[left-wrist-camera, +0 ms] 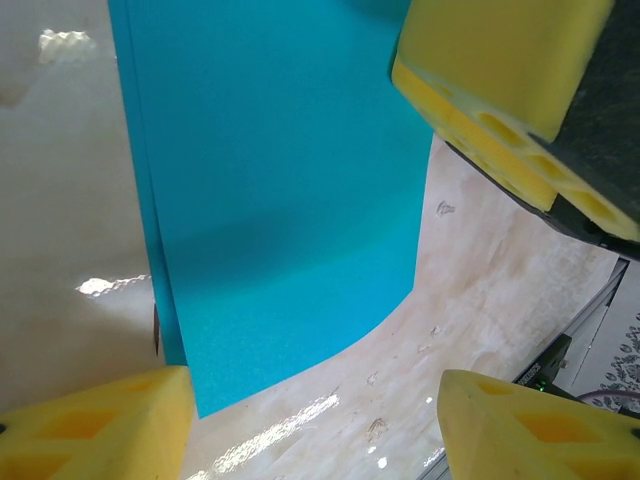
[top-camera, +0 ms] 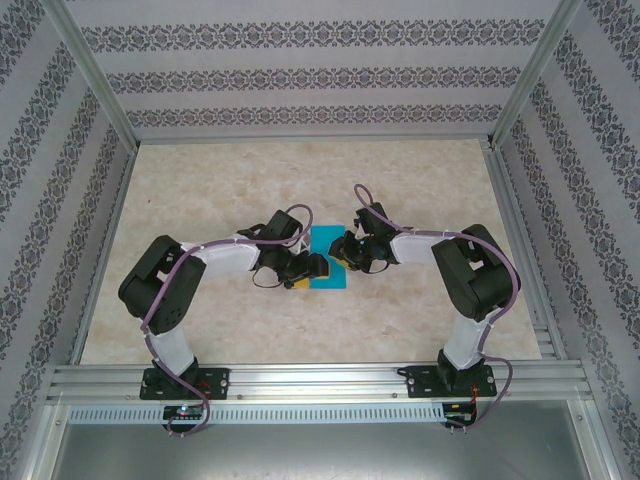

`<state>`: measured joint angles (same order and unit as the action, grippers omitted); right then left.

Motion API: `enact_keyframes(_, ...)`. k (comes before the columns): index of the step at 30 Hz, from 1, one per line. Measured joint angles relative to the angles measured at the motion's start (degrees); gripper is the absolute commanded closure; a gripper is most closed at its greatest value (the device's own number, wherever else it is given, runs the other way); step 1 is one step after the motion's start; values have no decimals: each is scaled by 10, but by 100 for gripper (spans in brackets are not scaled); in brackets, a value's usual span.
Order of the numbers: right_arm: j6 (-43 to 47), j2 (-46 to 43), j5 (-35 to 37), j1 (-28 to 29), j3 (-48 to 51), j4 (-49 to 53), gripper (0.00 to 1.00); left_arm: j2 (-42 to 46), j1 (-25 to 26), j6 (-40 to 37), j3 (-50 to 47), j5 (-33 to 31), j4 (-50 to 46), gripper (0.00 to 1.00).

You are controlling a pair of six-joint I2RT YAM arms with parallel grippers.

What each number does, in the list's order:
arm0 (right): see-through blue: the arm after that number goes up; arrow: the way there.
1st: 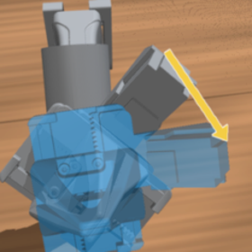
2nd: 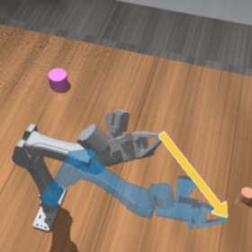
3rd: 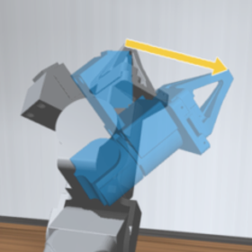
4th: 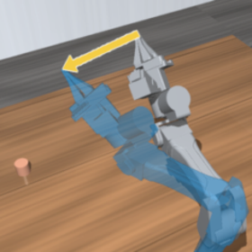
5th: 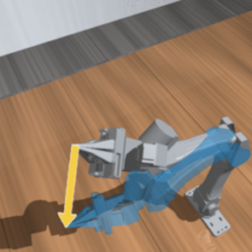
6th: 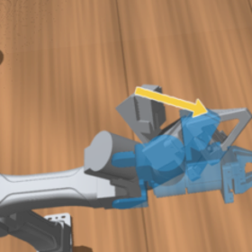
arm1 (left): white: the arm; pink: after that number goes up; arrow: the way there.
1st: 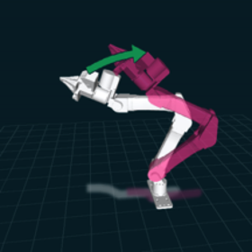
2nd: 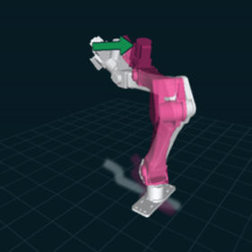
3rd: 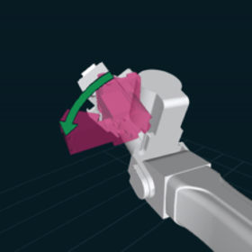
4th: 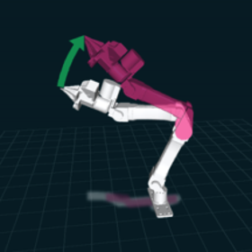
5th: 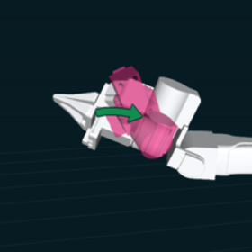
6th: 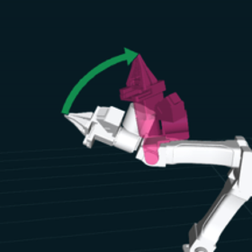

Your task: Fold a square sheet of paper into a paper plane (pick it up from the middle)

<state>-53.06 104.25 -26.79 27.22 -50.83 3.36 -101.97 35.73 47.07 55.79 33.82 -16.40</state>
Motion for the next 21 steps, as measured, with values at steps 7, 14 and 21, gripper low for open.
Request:
enact_keyframes(7,0,0,-2,0,0,0,68,-11,1,0,5,0,-4,31)
enact_keyframes(14,0,1,-2,0,0,0,68,-11,2,0,8,3,-3,32)
enact_keyframes(21,0,0,-2,0,0,0,68,-15,5,4,8,24,16,32)
